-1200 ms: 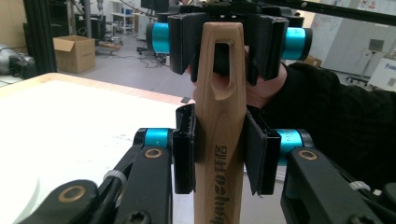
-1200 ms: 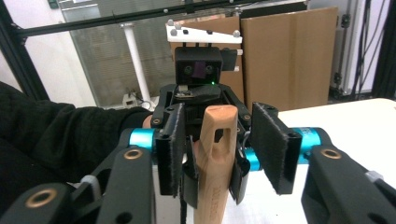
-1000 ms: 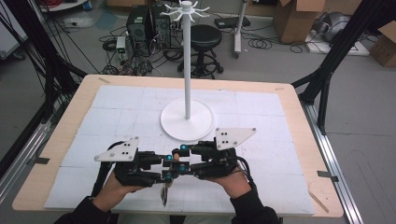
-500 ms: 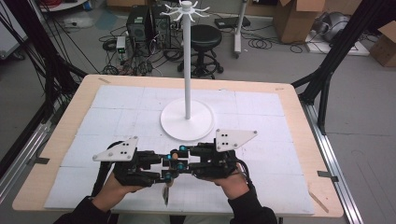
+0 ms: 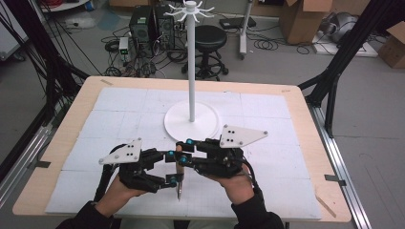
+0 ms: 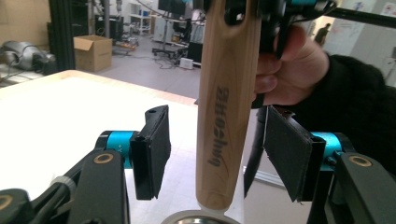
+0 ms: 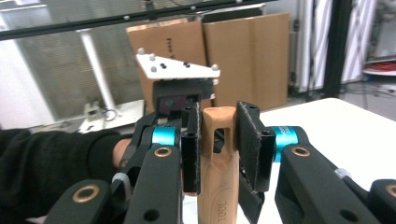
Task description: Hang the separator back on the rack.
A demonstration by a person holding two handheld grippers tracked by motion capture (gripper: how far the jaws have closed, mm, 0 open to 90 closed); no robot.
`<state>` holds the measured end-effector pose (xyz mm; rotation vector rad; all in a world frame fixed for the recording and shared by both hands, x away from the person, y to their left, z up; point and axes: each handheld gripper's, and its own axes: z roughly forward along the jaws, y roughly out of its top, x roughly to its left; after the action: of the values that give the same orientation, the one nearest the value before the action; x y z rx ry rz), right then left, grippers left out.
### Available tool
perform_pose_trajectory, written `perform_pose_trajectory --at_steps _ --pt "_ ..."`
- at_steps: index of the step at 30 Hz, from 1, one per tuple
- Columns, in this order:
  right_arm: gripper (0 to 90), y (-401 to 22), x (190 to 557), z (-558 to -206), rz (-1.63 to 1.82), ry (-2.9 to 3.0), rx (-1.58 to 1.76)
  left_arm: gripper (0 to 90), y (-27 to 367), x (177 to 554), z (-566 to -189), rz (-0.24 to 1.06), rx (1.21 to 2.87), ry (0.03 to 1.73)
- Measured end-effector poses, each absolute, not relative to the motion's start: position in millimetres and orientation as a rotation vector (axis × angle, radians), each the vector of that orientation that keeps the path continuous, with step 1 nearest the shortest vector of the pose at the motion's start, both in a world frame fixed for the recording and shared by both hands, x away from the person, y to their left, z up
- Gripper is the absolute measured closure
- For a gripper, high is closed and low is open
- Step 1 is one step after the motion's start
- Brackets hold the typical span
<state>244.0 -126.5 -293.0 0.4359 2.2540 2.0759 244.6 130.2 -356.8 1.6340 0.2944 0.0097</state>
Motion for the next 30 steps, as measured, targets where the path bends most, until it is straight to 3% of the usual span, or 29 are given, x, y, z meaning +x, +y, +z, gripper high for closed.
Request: perform_pose_trajectory --at_steps 10,19,24,30 --pt "71.9 -126 239 -285 2.044 2.143 0.600 42.9 128 243 -361 0.100 1.675 0.367" --pt "71.8 -125 237 -290 2.028 2.116 0.653 52.1 124 242 -362 0.111 1.698 0.391" --pt "71.8 -124 235 -291 2.017 2.118 0.670 69.0 123 241 -362 0.095 1.715 0.362" --pt "68.9 -127 238 -295 2.065 2.118 0.712 70.1 124 242 -362 0.064 1.731 0.350"
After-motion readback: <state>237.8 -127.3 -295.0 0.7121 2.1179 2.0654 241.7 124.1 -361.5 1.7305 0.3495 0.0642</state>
